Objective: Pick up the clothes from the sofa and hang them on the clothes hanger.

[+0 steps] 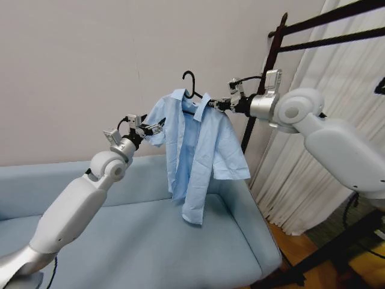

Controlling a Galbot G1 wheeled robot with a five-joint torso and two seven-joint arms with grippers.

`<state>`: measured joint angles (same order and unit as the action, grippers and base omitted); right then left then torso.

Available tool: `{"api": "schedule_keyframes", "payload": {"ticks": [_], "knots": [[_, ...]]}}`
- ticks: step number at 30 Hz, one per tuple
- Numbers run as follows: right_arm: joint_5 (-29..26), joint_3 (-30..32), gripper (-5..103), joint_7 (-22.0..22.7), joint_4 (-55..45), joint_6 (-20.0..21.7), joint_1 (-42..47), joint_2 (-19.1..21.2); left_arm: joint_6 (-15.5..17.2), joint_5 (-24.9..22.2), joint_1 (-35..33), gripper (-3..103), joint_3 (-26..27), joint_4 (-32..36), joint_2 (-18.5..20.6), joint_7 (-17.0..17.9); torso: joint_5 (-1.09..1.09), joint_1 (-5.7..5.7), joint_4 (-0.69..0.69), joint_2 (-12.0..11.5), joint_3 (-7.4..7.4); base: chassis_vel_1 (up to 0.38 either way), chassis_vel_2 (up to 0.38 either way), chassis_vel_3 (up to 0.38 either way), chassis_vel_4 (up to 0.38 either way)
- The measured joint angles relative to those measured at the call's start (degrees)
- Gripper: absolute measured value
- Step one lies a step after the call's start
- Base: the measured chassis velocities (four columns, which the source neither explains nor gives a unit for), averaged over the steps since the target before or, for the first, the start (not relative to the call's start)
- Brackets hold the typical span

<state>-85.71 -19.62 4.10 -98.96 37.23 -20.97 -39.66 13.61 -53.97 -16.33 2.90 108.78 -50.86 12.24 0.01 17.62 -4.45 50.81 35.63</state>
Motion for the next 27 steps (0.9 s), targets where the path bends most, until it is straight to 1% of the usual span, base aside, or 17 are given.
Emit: {"api": "schedule_keyframes", "payload": {"ticks": [1, 2, 5, 7, 8, 11, 16, 17, 19, 20, 22, 27], "knots": [[0.0, 0.0, 2, 0.15, 0.0, 0.03, 0.0, -0.24, 0.2, -0.2, 0.37, 100, -0.42, 0.81, -0.27, 0.92, 0.0, 0.0, 0.0, 0.0, 0.0, 0.0, 0.0, 0.0, 0.0], [0.0, 0.0, 2, 0.15, 0.0, 0.03, 0.0, -0.24, 0.2, -0.2, 0.37, 100, -0.42, 0.81, -0.27, 0.92, 0.0, 0.0, 0.0, 0.0, 0.0, 0.0, 0.0, 0.0, 0.0], [0.09, -0.2, 2, 0.46, 0.01, 0.03, 0.02, -1.12, 0.81, -0.47, 2.11, 100, -2.88, 2.77, -1.22, 5.03, 0.01, 0.0, -0.01, 0.0, 0.0, 0.0, 0.0, 0.0, 0.0], [0.21, -0.36, 2, 0.58, 0.15, 0.03, 0.02, -1.76, 1.72, -0.44, 3.06, 100, -3.89, 3.2, -2.0, 6.67, 0.0, 0.0, -0.02, 0.0, 0.0, 0.0, 0.0, 0.0, 0.0], [0.21, -0.36, 2, 0.58, 0.15, 0.03, 0.02, -1.76, 1.72, -0.44, 3.06, 100, -3.89, 3.2, -2.0, 6.67, 0.0, 0.0, -0.02, 0.0, 0.0, 0.0, 0.0, 0.0, 0.0], [0.33, -0.69, 2, 0.57, 0.12, -0.09, 0.02, -2.27, 2.42, 0.45, 4.52, 100, -4.81, 2.27, -3.46, 8.12, -0.01, 0.0, 0.0, 0.0, 0.0, 0.0, 0.0, 0.0, 0.0], [0.4, -0.92, 2, 0.16, -0.47, -0.32, 0.01, -2.26, 3.39, 1.63, 5.93, 101, -5.43, 0.46, -5.06, 8.49, -0.01, 0.01, -0.01, 0.0, 0.0, 0.0, 0.0, 0.0, 0.0], [0.41, -0.97, 2, -0.11, -0.71, -0.41, 0.01, -2.19, 3.88, 1.76, 6.26, 98, -5.54, 0.13, -5.42, 8.47, -0.01, 0.01, -0.02, 0.0, 0.01, 0.0, 0.0, 0.0, 0.0], [0.42, -0.99, 2, -0.28, -0.87, -0.51, 0.01, -2.09, 4.09, 1.86, 6.48, 95, -5.65, -0.28, -5.69, 8.44, -0.01, 0.01, -0.02, 0.0, 0.01, 0.0, 0.0, 0.0, 0.0], [0.42, -1.01, 2, -0.38, -0.97, -0.59, 0.01, -2.01, 4.13, 2.1, 6.59, 91, -5.7, -0.6, -5.87, 8.41, -0.01, 0.01, -0.02, 0.0, 0.01, 0.0, 0.0, 0.0, 0.0], [0.42, -1.05, 2, -0.44, -1.05, -0.69, 0.01, -1.93, 4.14, 2.41, 6.67, 91, -5.73, -0.96, -5.96, 8.34, -0.01, 0.01, -0.02, 0.0, 0.01, 0.0, 0.0, 0.0, 0.0], [0.57, -1.18, 2, -0.85, -1.14, -1.03, 0.06, -1.7, 4.11, 3.27, 6.76, 64, -5.81, -1.87, -5.94, 8.07, -0.01, 0.01, -0.01, 0.0, 0.01, 0.0, 0.0, 0.0, 0.0]]}}
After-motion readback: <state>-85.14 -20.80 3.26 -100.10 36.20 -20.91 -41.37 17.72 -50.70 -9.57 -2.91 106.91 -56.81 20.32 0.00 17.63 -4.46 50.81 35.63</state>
